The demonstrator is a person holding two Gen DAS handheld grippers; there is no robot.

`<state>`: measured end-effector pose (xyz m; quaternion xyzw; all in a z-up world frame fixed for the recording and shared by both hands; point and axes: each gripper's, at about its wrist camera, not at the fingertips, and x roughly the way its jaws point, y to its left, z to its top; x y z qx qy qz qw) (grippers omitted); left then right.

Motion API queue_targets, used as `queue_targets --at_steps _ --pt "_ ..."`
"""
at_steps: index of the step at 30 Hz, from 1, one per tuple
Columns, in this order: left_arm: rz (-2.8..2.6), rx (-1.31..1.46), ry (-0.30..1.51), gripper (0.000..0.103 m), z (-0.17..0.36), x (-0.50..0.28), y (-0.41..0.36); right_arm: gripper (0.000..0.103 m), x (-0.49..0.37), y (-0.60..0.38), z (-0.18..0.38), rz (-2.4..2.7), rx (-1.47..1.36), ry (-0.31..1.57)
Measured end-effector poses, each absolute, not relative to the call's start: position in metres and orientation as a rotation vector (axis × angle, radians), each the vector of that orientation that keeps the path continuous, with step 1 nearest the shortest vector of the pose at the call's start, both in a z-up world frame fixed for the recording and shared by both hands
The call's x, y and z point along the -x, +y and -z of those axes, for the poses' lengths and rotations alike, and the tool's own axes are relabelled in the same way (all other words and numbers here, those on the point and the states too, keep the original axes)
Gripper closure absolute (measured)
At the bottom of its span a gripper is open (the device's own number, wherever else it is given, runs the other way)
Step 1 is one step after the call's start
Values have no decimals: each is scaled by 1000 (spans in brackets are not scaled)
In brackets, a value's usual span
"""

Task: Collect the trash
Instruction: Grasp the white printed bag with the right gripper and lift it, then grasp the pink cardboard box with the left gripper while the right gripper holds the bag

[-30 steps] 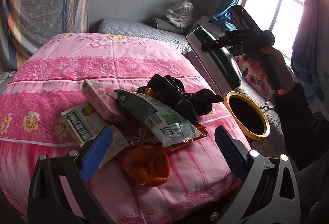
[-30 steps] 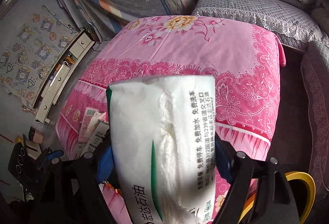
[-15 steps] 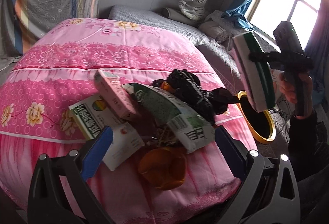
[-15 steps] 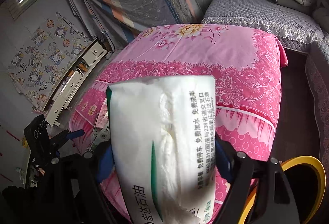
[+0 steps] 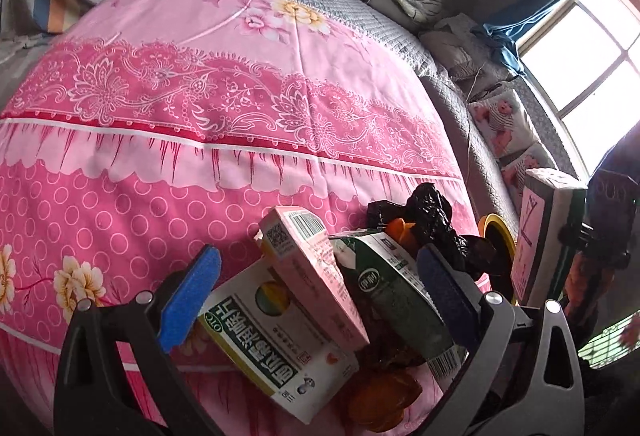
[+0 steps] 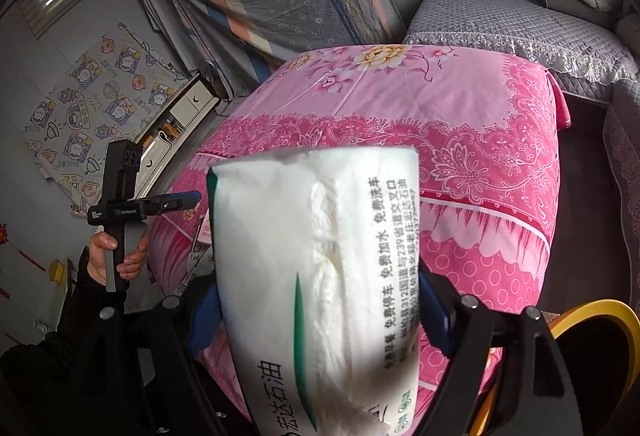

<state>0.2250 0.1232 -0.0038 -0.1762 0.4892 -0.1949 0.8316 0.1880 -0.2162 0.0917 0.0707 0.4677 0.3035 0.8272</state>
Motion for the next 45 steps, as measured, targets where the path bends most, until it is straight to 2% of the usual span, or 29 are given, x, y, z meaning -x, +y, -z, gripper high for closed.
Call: queue_targets --at_steps 4,8,10,13,15,19,24,36,45 --pt "406 390 1066 10 12 -233 120 26 -188 -221 -90 -635 -159 993" --pt "405 372 1102 27 20 -239 110 26 -190 -223 -88 -631 -170 997" --pt "391 376 1118 27 26 -244 110 26 -189 -224 -88 -633 -173 996" --pt "374 398 1133 42 33 -248 113 25 -187 -226 -87 -632 -179 998" --pt "367 400 1147 61 38 -251 113 25 -186 -227 -87 -627 -182 1000" --pt "375 417 1151 74 42 -253 111 25 -184 -232 -88 -615 -201 998" --pt "392 409 1069 75 16 -240 120 25 -179 -237 -93 -607 -206 985" --pt "396 350 747 76 -62 -173 149 26 -162 -235 -98 -626 -239 960" --pt "401 234 641 75 -100 -139 109 26 -143 -249 -104 -613 -292 919"
